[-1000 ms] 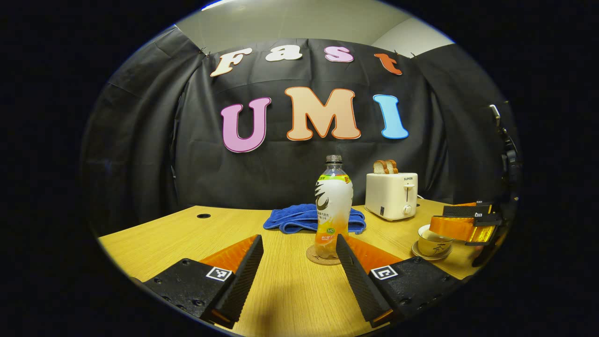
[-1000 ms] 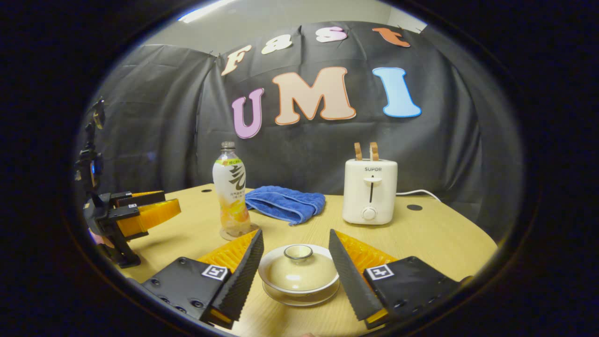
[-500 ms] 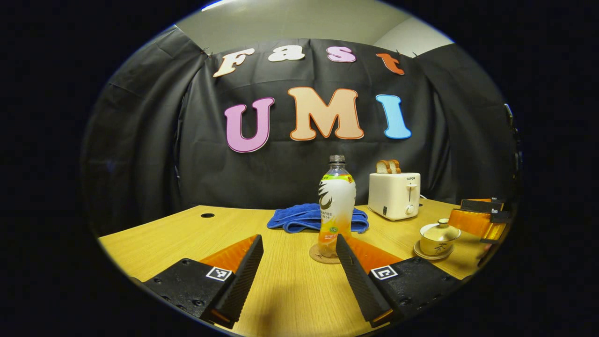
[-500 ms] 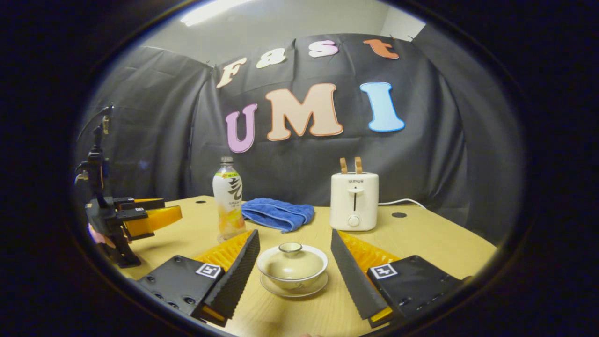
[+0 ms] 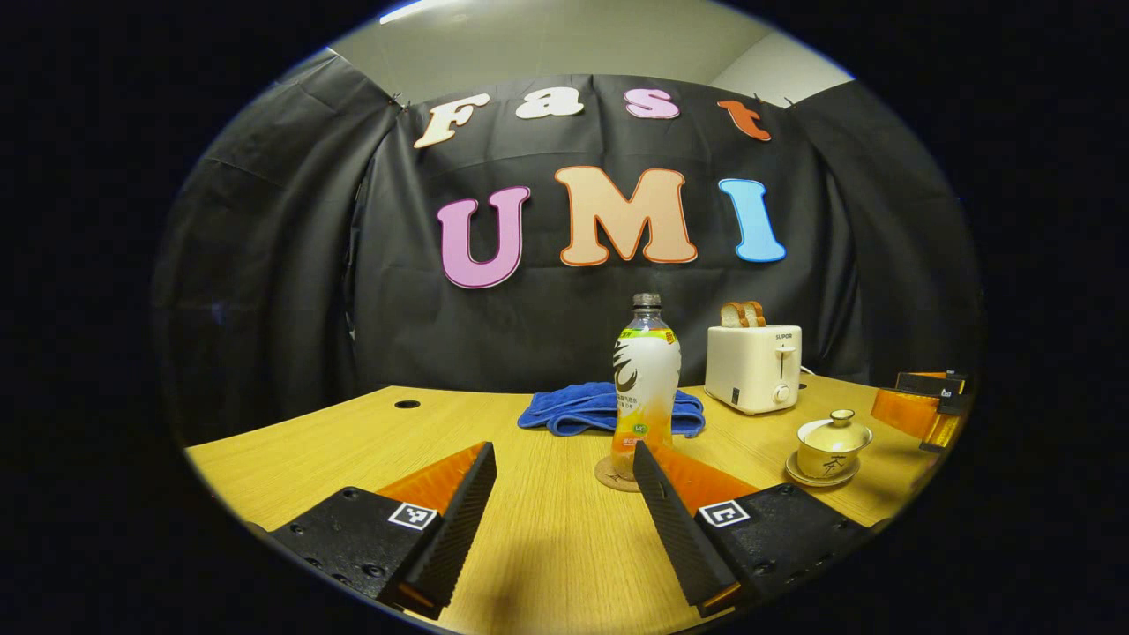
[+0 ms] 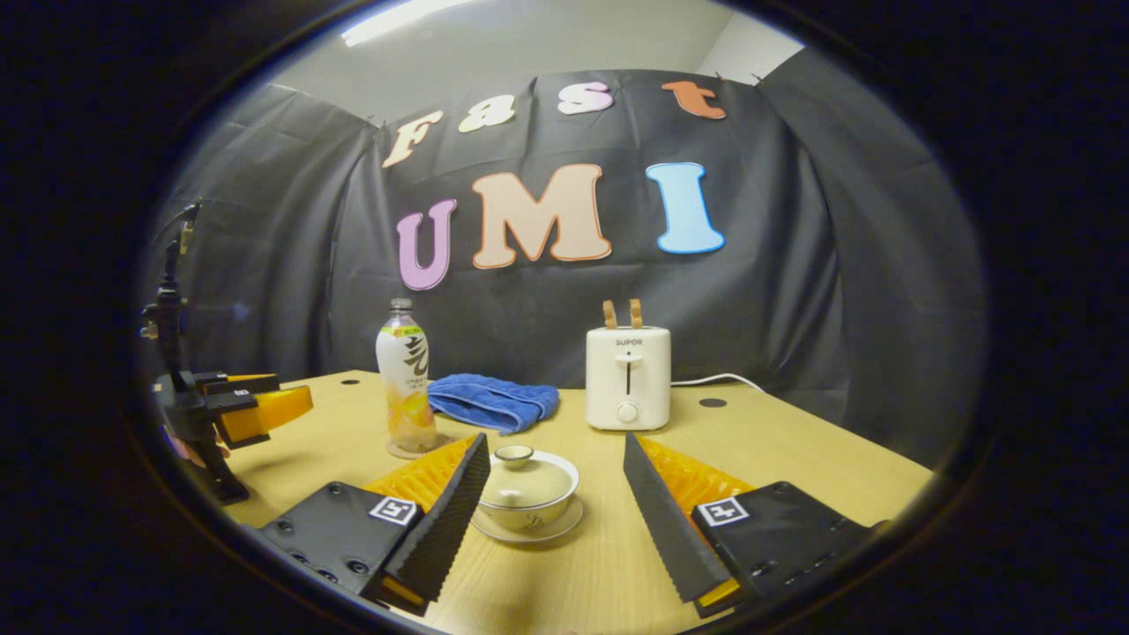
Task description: Open the teacup lid with one hand, grasp the water bottle and pour water into the teacup with the other hand; after pouring, place the water bottle on the coaster and then close the teacup lid.
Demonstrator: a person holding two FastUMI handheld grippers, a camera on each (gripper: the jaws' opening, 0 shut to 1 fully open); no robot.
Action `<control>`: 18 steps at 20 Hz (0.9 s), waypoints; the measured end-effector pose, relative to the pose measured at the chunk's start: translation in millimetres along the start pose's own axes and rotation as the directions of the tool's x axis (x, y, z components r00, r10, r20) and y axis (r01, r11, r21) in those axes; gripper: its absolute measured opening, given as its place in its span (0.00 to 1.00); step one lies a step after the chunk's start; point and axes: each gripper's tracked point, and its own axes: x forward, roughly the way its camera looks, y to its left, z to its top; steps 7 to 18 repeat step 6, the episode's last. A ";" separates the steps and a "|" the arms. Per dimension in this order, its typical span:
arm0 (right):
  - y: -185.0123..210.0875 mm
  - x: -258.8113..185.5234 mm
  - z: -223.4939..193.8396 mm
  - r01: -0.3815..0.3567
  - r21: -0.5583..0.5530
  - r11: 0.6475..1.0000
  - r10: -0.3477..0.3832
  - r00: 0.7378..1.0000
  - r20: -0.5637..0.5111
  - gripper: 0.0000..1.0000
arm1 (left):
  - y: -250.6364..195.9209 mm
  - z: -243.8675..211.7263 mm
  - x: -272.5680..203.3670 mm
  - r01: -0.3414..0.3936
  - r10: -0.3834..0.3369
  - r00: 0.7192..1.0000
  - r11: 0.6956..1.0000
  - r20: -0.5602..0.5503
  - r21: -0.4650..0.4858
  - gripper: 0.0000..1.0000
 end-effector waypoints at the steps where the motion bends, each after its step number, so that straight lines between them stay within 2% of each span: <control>1: -0.5 -0.3 0.0 0.000 0.000 1.000 0.000 1.000 -0.001 0.94 | -0.6 -0.4 -0.4 -0.001 0.001 1.000 1.000 0.000 0.000 0.92; 18: -2.7 -1.6 0.3 0.008 0.000 1.000 -0.008 1.000 -0.001 0.94 | 1.4 0.1 -6.7 -0.009 0.009 1.000 1.000 0.000 0.001 0.92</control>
